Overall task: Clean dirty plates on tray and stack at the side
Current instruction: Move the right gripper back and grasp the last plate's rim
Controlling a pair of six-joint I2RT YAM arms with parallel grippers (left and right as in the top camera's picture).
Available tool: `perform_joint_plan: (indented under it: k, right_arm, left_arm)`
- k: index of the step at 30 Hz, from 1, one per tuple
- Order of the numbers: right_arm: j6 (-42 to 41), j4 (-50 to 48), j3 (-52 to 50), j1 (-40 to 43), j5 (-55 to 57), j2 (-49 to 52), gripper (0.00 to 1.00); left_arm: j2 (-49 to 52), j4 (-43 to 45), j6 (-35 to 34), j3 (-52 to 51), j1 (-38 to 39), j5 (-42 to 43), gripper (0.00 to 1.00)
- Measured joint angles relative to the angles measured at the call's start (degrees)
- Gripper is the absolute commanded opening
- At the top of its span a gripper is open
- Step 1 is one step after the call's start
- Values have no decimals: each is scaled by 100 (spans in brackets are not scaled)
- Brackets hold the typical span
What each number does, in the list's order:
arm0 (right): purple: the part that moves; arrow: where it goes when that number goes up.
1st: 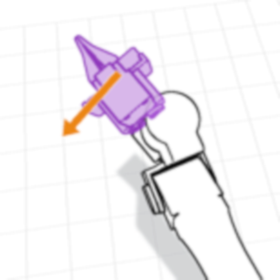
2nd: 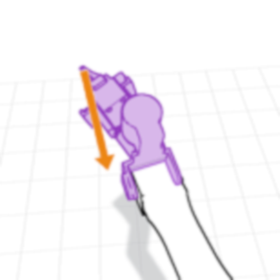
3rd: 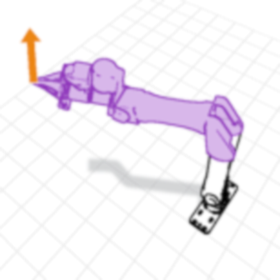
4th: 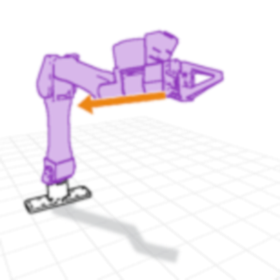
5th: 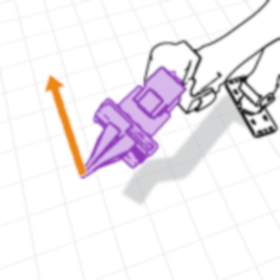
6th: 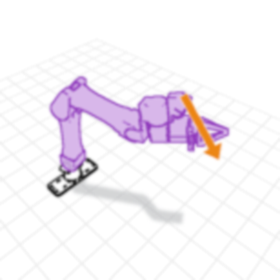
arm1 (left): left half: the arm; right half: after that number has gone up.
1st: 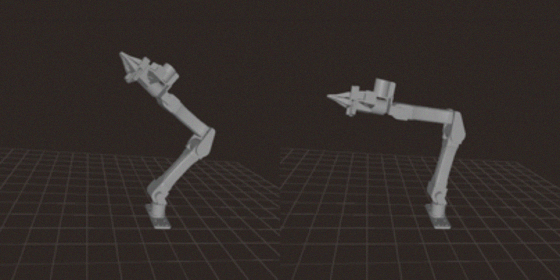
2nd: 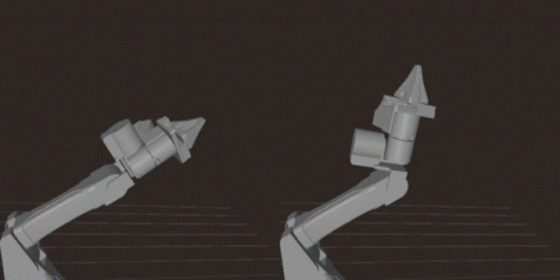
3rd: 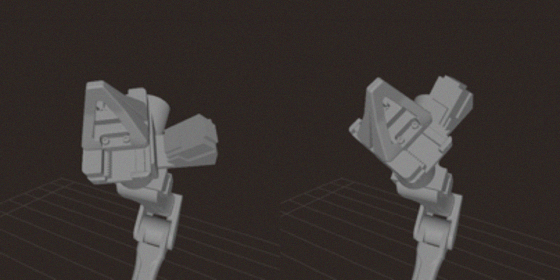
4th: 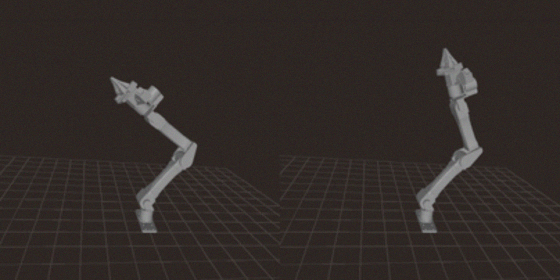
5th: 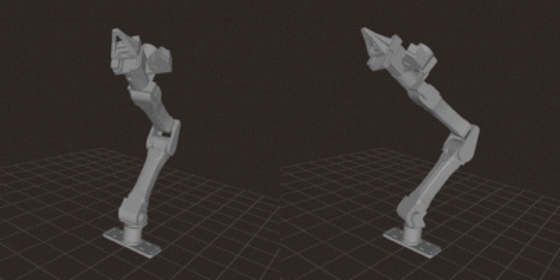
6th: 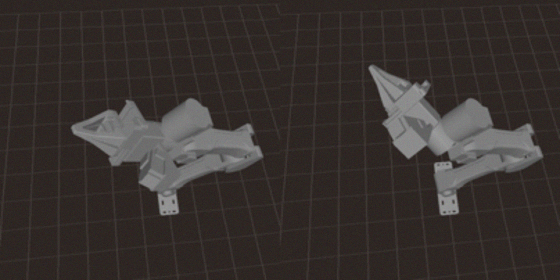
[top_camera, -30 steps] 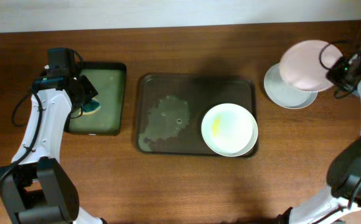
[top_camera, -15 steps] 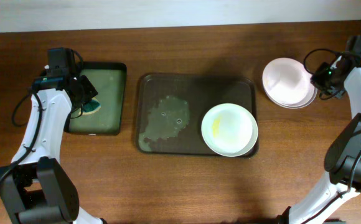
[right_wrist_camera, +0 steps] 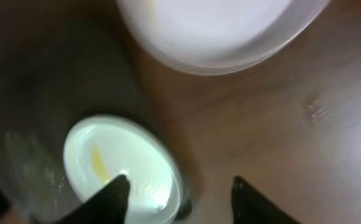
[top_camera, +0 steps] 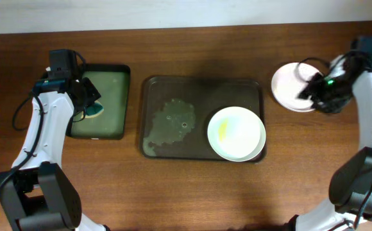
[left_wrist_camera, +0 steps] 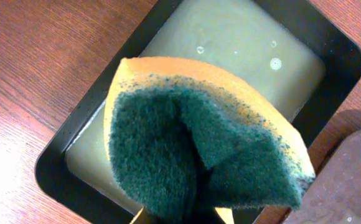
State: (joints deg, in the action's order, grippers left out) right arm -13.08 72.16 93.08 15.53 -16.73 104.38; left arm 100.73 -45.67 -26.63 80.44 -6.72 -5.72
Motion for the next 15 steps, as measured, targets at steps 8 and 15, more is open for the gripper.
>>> perform_joint_plan:
  k: [8, 15]
  right_arm:
    - [251, -26, -48, -1600, 479, 70, 64]
    - [1032, -1663, -866, -2282, 1178, 94, 63]
  left_arm:
    - [0, 0, 0, -2, 0, 149, 0]
    - [0, 9, 0, -2, 0, 212, 0]
